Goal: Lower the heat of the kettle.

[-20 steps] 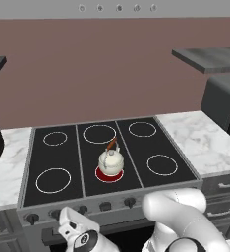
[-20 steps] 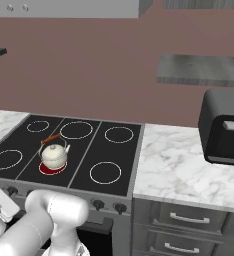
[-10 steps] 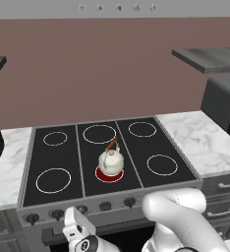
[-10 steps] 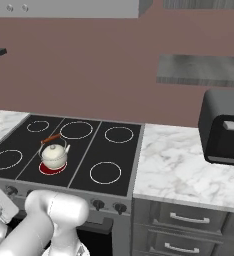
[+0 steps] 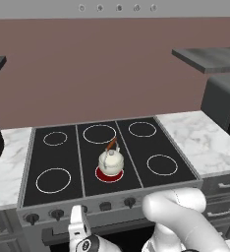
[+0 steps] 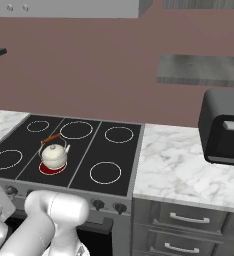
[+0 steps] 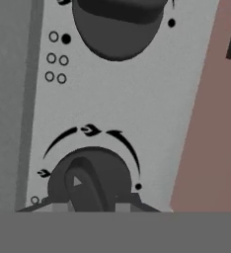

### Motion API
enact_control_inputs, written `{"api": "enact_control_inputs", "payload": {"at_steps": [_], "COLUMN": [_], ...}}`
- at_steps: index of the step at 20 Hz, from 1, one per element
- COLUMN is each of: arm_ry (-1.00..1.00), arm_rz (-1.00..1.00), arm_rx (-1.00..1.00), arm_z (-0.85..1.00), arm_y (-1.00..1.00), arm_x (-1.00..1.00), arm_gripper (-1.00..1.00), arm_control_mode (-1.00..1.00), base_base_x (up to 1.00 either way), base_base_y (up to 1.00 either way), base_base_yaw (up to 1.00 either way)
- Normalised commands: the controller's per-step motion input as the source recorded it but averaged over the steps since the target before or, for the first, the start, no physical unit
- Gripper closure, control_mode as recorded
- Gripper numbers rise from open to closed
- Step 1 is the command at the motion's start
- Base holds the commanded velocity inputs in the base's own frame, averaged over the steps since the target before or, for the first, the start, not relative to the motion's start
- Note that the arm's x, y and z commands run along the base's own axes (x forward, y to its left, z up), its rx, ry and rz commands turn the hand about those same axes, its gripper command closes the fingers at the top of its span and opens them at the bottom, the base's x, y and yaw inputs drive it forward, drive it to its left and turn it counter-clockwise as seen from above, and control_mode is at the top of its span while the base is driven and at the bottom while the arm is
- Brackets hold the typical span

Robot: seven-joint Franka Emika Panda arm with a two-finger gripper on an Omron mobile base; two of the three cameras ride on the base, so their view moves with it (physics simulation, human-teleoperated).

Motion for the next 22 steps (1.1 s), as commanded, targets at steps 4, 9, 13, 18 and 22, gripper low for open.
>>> {"api": "enact_control_inputs", "payload": {"at_steps": [4,9,13,18,22], "arm_ry": [-0.02,-0.04,-0.05,-0.04,-0.02], "arm_rz": [0.00,0.00,0.00,0.00,0.00], "arm_rx": [0.32,0.33,0.34,0.33,0.33], "arm_z": [0.21,0.14,0.08,0.06,0.04], "arm_y": [0.00,0.00,0.00,0.00,0.00], "arm_x": [0.10,0.06,0.01,0.00,0.00], "arm_gripper": [1.00,1.00,1.00,1.00,1.00], "arm_control_mode": [-1.00,-1.00,-1.00,-1.00,-1.00], "base_base_x": [0.00,0.00,0.00,0.00,0.00], "base_base_y": [0.00,0.00,0.00,0.00,0.00], "base_base_yaw": [0.00,0.00,0.00,0.00,0.00]}}
